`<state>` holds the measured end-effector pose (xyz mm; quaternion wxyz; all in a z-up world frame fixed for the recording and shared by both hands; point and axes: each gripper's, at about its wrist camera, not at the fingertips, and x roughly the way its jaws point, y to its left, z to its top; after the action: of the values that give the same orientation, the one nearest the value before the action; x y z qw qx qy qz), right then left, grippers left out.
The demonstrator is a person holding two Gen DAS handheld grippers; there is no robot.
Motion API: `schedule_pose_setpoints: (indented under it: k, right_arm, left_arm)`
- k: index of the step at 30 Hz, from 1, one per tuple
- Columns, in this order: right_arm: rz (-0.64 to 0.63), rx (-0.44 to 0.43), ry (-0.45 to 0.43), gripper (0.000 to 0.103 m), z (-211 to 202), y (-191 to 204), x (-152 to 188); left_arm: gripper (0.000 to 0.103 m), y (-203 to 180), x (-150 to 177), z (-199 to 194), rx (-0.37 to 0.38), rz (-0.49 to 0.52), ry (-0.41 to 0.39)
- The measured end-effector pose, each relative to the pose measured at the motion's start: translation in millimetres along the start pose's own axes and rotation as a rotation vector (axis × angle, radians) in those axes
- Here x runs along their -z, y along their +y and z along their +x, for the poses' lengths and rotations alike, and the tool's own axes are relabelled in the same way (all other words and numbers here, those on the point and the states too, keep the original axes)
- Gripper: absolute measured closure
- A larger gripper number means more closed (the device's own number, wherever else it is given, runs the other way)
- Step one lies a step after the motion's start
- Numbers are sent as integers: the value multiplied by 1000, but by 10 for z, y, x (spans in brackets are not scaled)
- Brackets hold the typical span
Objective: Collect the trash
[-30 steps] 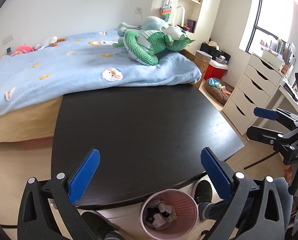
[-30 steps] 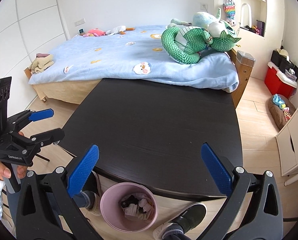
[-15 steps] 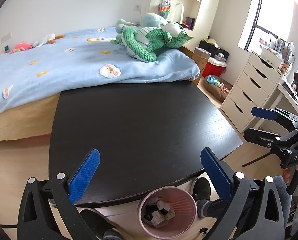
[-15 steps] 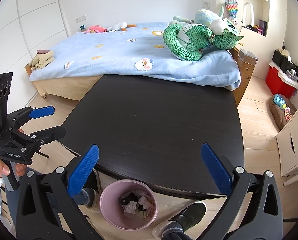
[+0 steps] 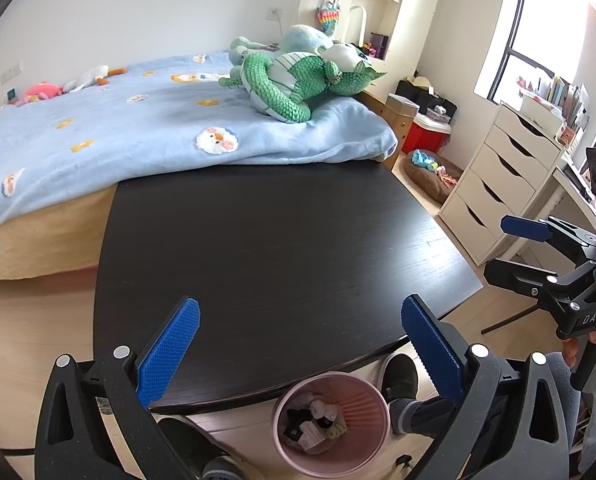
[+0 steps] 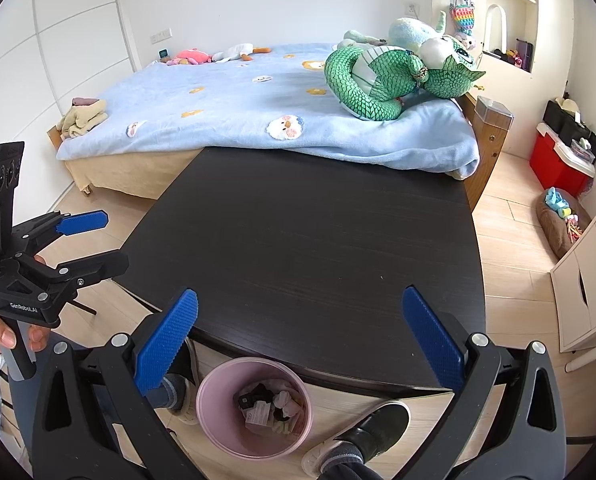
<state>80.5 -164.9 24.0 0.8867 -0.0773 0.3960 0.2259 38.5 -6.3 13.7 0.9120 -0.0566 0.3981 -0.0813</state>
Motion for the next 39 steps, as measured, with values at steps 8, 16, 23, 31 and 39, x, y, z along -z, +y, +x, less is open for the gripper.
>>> schedule_pose_setpoints:
  k: [8,16,23,31,39]
  right_arm:
    - [-2,4,3,3,-2,-17,24]
    - [-5,6,7,3,11,-26,43]
    - [-4,6,7,3,11,-21,37]
    - [-6,5,8,3,11,-19,36]
    - [-7,5,8,3,19,-31,52]
  left_arm:
    - [6,-22,0,7,6,4,2]
    - [6,-29,3,10,5,5,1]
    - [6,-31,3,10,5,5,1]
    - [6,-38,7,13,4,6,4]
    - [6,-28,16,46,2,5,12]
